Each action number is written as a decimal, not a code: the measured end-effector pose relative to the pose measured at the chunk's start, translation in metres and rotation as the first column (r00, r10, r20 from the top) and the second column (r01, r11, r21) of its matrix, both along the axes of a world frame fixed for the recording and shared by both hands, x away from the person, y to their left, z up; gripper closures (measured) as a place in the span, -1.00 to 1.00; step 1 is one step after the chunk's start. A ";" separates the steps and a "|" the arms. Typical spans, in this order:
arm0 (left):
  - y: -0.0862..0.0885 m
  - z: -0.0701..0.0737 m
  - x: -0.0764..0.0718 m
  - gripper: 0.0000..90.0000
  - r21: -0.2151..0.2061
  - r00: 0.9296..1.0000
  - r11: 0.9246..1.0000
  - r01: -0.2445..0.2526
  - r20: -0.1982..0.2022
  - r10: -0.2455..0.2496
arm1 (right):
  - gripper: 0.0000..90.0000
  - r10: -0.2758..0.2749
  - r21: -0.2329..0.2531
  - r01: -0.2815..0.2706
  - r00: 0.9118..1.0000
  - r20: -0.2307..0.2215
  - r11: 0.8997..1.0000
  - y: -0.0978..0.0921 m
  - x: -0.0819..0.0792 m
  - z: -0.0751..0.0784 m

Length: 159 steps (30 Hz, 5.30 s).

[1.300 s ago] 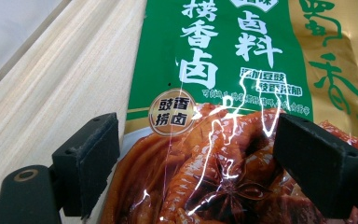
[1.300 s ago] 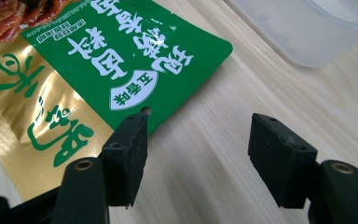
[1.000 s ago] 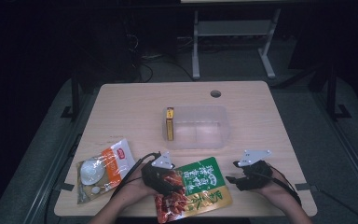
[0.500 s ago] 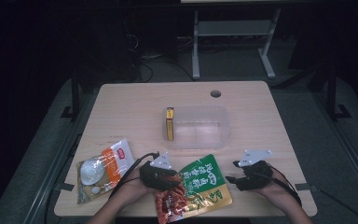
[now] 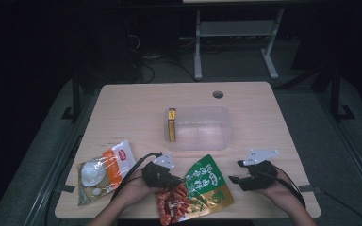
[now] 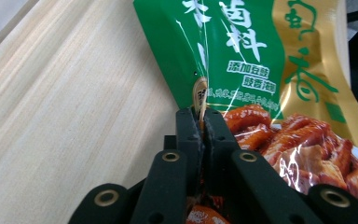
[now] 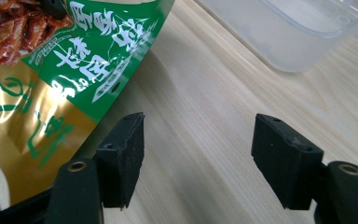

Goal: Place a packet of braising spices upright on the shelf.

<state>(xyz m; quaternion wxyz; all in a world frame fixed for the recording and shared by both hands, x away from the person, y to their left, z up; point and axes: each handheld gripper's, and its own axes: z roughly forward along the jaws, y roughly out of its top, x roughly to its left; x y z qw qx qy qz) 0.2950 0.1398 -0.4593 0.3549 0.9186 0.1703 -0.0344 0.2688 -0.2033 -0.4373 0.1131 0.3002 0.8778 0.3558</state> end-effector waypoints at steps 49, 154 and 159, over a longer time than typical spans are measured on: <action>0.072 0.072 0.008 0.99 -0.327 0.938 0.900 -0.287 0.095 0.334 | -0.16 0.158 0.295 -0.165 0.986 0.048 0.941 0.062 0.025 0.020; 0.041 0.022 -0.008 -0.63 -0.126 0.978 0.979 -0.158 0.117 0.173 | 1.00 -0.093 0.430 -0.006 0.974 0.208 0.903 -0.018 0.075 0.148; 0.041 0.021 -0.007 -0.63 -0.113 0.979 0.982 -0.149 0.125 0.162 | 1.00 -0.128 0.434 0.026 0.970 0.207 0.901 -0.017 0.091 0.146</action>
